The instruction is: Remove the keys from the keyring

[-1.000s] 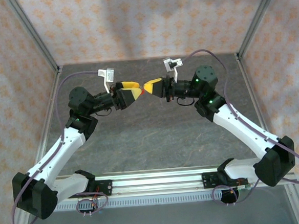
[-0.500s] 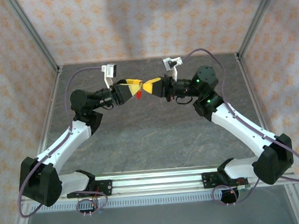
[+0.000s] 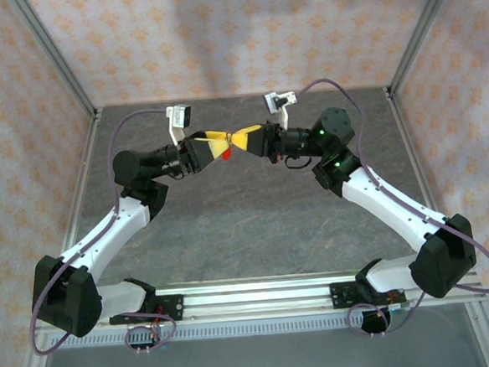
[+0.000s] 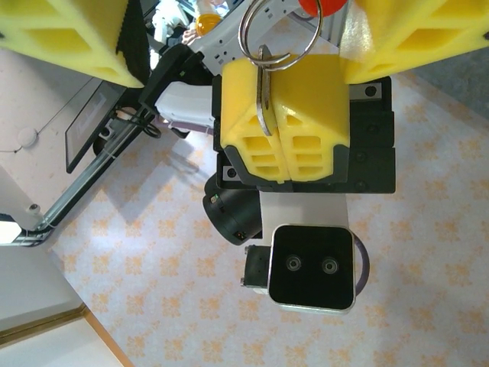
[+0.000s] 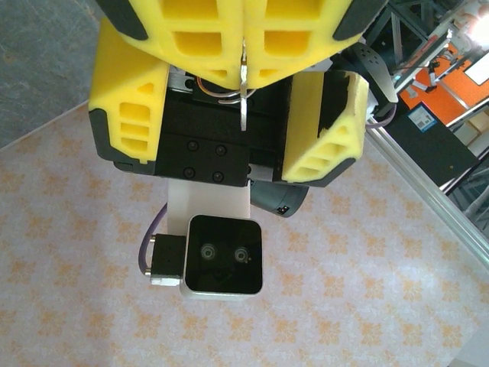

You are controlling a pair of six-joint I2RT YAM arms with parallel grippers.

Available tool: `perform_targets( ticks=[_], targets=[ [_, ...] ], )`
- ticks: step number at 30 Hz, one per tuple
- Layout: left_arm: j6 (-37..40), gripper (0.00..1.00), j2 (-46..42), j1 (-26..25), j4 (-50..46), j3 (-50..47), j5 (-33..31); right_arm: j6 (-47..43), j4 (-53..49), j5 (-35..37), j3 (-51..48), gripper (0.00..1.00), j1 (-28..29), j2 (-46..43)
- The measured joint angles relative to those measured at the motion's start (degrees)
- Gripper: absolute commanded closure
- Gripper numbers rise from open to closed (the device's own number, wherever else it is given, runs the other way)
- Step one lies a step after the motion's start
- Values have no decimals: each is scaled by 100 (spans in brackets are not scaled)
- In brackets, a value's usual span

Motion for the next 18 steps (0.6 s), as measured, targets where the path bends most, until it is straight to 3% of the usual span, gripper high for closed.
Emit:
perform_targets(
  ticks=[11, 18],
  targets=[
    [-24, 47, 39, 0, 28, 0, 46, 83, 79, -2, 0, 100, 0, 44],
    [-79, 61, 103, 0, 52, 0, 44, 131, 111, 0, 0, 100, -9, 74]
  ],
)
